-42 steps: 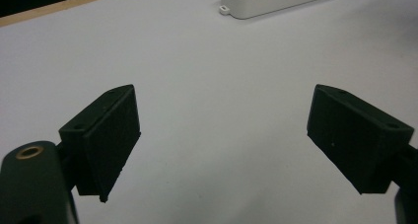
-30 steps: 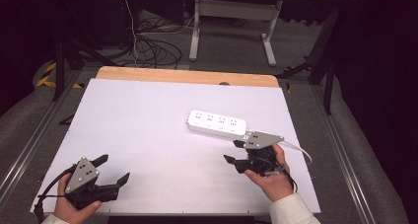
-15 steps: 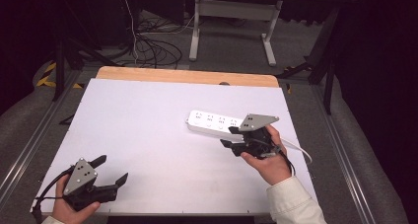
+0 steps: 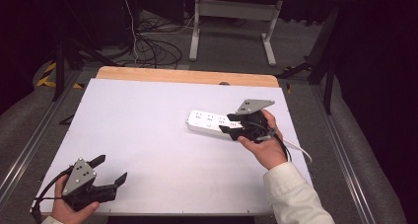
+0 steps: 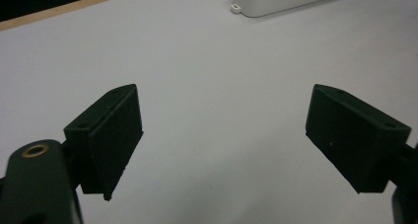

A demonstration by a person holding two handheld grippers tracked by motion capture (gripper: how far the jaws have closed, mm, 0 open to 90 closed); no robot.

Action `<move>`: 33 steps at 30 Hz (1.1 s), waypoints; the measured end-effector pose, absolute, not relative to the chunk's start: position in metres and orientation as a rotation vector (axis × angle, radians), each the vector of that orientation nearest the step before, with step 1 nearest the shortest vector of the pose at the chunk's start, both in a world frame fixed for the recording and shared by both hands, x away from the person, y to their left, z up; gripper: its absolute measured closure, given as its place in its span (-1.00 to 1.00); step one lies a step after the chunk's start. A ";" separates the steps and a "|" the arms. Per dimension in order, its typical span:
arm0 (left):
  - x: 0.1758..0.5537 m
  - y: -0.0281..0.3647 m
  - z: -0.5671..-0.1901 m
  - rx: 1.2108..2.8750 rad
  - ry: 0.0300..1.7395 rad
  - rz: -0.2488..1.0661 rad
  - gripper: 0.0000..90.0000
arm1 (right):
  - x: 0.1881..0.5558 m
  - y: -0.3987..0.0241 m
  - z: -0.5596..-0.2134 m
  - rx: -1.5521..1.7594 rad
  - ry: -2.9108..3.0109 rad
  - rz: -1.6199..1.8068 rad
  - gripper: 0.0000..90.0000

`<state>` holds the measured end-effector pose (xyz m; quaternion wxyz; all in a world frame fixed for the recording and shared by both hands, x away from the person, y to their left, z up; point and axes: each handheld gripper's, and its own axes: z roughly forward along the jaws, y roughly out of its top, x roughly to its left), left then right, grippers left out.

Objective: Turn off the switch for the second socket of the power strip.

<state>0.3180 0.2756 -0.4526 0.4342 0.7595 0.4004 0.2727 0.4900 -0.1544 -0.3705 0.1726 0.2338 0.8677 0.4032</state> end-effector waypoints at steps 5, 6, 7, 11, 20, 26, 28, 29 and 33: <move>0.318 0.276 -0.453 1.894 0.999 0.680 -0.67 | 0.500 -0.155 -0.374 0.697 2.457 1.139 0.19; 0.318 0.275 -0.453 1.894 0.998 0.681 -0.67 | 0.502 -0.155 -0.375 0.703 2.458 1.138 0.21; 0.318 0.276 -0.453 1.898 0.996 0.683 -0.67 | 0.503 -0.155 -0.375 0.707 2.459 1.137 0.24; 0.318 0.276 -0.453 1.898 0.997 0.684 -0.67 | 0.506 -0.154 -0.379 0.713 2.465 1.135 0.47; 0.318 0.276 -0.453 1.896 1.002 0.686 -0.67 | 0.524 -0.142 -0.394 0.716 2.481 1.019 1.00; 0.318 0.276 -0.453 1.898 1.001 0.687 -0.67 | 0.540 -0.143 -0.408 0.838 2.527 0.996 1.00; 0.318 0.276 -0.453 1.898 1.004 0.681 -0.67 | 0.544 -0.145 -0.411 0.872 2.532 1.015 1.00; 0.319 0.276 -0.453 1.898 1.003 0.682 -0.67 | 0.546 -0.145 -0.413 0.889 2.534 1.025 1.00; 0.319 0.277 -0.453 1.898 1.004 0.680 -0.67 | 0.552 -0.146 -0.419 0.930 2.542 1.021 1.00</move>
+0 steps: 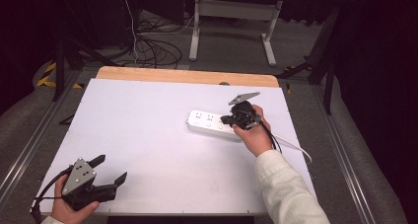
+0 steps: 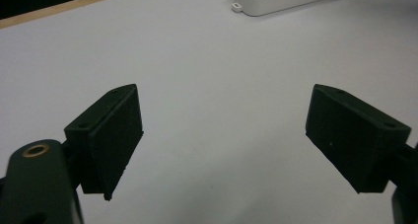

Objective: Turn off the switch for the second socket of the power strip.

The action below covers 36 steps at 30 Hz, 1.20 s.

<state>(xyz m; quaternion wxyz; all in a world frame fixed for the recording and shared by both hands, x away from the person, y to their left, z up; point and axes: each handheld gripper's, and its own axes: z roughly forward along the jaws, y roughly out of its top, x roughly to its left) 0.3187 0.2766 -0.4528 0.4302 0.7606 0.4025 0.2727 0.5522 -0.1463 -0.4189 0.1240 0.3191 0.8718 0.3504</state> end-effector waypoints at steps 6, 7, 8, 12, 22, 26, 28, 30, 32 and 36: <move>0.319 0.276 -0.453 1.898 1.005 0.679 -0.67 | 0.557 -0.144 -0.426 0.939 2.548 1.006 1.00; 0.319 0.276 -0.453 1.898 1.004 0.677 -0.67 | 0.557 -0.144 -0.427 0.936 2.551 1.002 1.00; 0.319 0.276 -0.453 1.897 1.005 0.677 -0.67 | 0.558 -0.143 -0.428 0.938 2.548 0.998 1.00; 0.319 0.276 -0.454 1.899 1.006 0.675 -0.67 | 0.559 -0.141 -0.432 0.945 2.553 0.991 1.00; 0.319 0.275 -0.454 1.909 1.006 0.674 -0.67 | 0.561 -0.136 -0.440 0.933 2.569 0.920 1.00; 0.320 0.276 -0.454 1.907 1.005 0.673 -0.67 | 0.561 -0.134 -0.442 0.937 2.576 0.903 1.00; 0.320 0.275 -0.454 1.908 1.004 0.674 -0.67 | 0.561 -0.133 -0.442 0.935 2.574 0.896 1.00; 0.319 0.275 -0.454 1.910 1.006 0.677 -0.67 | 0.560 -0.132 -0.442 0.928 2.574 0.888 1.00; 0.320 0.275 -0.454 1.911 1.006 0.678 -0.67 | 0.560 -0.131 -0.442 0.921 2.573 0.885 1.00; 0.319 0.275 -0.454 1.911 1.005 0.677 -0.67 | 0.560 -0.130 -0.442 0.918 2.569 0.877 1.00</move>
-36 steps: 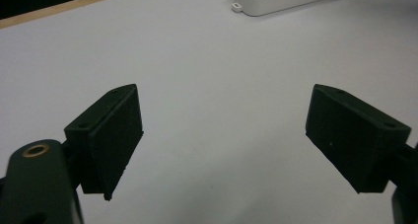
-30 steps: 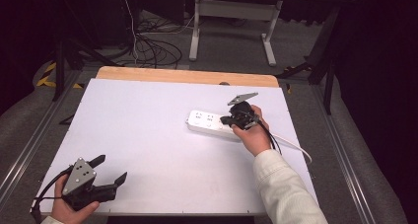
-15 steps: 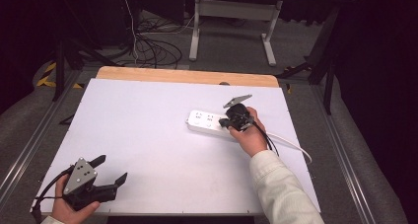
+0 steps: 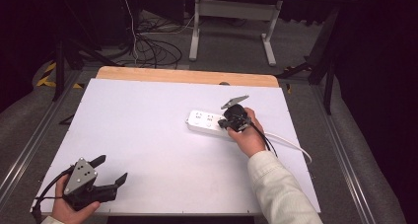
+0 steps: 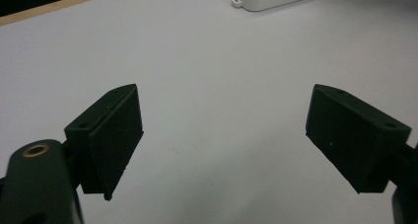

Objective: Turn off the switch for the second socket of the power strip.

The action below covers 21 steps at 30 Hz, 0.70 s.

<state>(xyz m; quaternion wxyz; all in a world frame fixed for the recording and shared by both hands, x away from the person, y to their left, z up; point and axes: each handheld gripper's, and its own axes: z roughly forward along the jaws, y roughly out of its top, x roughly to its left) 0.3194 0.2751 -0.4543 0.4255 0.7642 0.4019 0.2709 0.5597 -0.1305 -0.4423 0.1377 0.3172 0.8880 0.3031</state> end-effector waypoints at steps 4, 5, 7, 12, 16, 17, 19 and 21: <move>0.319 0.275 -0.454 1.911 1.006 0.680 -0.67 | 0.559 -0.130 -0.443 0.918 2.566 0.870 1.00; 0.319 0.275 -0.454 1.911 1.006 0.680 -0.67 | 0.559 -0.129 -0.444 0.915 2.563 0.864 1.00; 0.319 0.275 -0.454 1.912 1.004 0.679 -0.67 | 0.558 -0.128 -0.444 0.908 2.559 0.854 1.00; 0.319 0.275 -0.454 1.911 1.004 0.679 -0.67 | 0.556 -0.127 -0.445 0.897 2.551 0.844 1.00; 0.319 0.275 -0.454 1.912 1.005 0.680 -0.67 | 0.555 -0.126 -0.446 0.903 2.547 0.843 1.00; 0.319 0.275 -0.454 1.913 1.005 0.681 -0.67 | 0.556 -0.126 -0.446 0.908 2.547 0.843 1.00; 0.319 0.275 -0.455 1.913 1.006 0.678 -0.67 | 0.556 -0.127 -0.446 0.918 2.549 0.852 1.00; 0.319 0.274 -0.455 1.913 1.006 0.679 -0.67 | 0.557 -0.128 -0.446 0.931 2.551 0.860 1.00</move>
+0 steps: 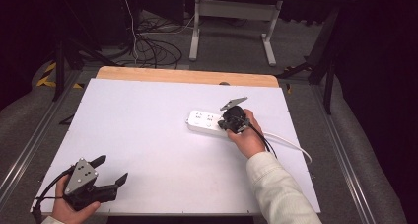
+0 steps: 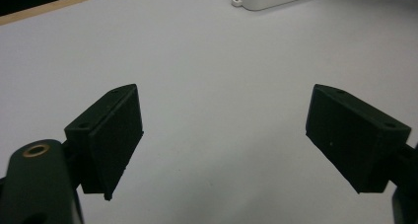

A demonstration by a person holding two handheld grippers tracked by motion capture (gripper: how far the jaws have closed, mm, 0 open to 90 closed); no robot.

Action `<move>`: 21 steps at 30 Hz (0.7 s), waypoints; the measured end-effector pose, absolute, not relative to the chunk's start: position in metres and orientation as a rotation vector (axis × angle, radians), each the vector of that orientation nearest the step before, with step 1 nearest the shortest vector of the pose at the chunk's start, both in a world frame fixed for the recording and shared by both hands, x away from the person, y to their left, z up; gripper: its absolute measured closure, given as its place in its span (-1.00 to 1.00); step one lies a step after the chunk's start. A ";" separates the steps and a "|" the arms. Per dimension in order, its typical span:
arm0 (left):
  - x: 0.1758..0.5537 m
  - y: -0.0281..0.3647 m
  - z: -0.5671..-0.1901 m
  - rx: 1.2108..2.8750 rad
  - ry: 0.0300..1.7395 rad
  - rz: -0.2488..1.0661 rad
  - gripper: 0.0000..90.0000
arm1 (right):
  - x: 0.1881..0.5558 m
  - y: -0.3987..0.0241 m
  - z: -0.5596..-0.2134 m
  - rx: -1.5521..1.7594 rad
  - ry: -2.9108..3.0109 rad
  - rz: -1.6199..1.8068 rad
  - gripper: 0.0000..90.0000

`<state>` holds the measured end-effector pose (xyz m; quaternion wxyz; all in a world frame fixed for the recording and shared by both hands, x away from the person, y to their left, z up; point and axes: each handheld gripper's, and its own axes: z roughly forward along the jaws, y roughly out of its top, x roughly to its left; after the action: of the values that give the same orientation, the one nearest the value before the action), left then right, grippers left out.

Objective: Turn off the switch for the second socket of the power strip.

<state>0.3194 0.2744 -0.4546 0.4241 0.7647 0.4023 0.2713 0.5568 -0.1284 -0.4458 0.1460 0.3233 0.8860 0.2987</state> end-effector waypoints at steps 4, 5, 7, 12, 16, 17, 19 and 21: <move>0.319 0.275 -0.455 1.916 1.005 0.679 -0.67 | 0.557 -0.129 -0.446 0.947 2.551 0.867 1.00; 0.319 0.275 -0.455 1.918 1.005 0.679 -0.67 | 0.557 -0.128 -0.446 0.947 2.550 0.863 1.00; 0.319 0.275 -0.455 1.918 1.006 0.679 -0.67 | 0.556 -0.127 -0.446 0.939 2.548 0.852 1.00; 0.319 0.274 -0.455 1.918 1.006 0.678 -0.67 | 0.556 -0.126 -0.445 0.937 2.547 0.842 1.00; 0.319 0.274 -0.455 1.916 1.005 0.681 -0.67 | 0.556 -0.126 -0.445 0.940 2.543 0.839 1.00; 0.319 0.274 -0.455 1.916 1.004 0.681 -0.67 | 0.555 -0.125 -0.445 0.940 2.540 0.836 1.00; 0.319 0.274 -0.455 1.918 1.004 0.680 -0.67 | 0.555 -0.125 -0.445 0.941 2.537 0.833 1.00; 0.319 0.274 -0.455 1.919 1.004 0.679 -0.67 | 0.556 -0.126 -0.446 0.946 2.541 0.842 1.00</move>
<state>0.3192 0.2741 -0.4546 0.4223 0.7663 0.4010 0.2713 0.5556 -0.1258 -0.4456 0.1504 0.3295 0.8848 0.2931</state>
